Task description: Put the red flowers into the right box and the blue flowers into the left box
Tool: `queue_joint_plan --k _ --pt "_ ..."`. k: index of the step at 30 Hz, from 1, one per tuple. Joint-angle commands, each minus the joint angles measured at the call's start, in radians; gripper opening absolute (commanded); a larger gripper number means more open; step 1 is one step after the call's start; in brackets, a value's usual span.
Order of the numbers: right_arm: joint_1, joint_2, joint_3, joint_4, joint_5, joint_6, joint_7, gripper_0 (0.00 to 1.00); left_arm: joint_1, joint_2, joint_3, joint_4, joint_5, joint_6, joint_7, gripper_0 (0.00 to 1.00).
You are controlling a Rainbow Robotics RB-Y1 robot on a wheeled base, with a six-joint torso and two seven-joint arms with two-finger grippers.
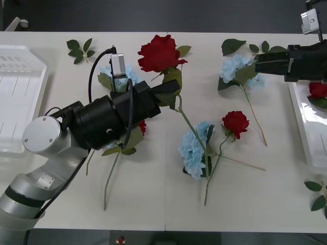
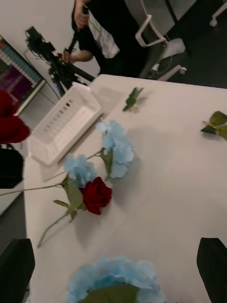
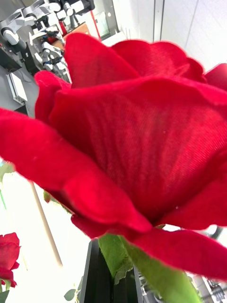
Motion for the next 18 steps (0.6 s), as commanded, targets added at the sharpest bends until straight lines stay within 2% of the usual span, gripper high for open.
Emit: queue_joint_plan --k 1,8,13,18 --pt "0.161 -0.052 -0.111 -0.239 -0.015 -0.051 0.017 1.00 -0.036 -0.011 0.013 -0.017 0.005 0.001 -0.013 0.00" --pt "0.373 -0.076 -0.166 -0.590 -0.017 -0.263 0.017 1.00 -0.050 -0.033 0.017 -0.016 0.004 -0.002 -0.007 0.00" --pt "0.459 -0.076 -0.164 -0.733 0.029 -0.419 0.012 1.00 -0.053 -0.042 0.019 -0.016 0.001 -0.002 -0.005 0.00" --pt "0.522 -0.076 -0.158 -0.799 0.107 -0.476 -0.002 1.00 -0.054 -0.042 0.020 -0.016 -0.013 -0.002 -0.002 0.00"
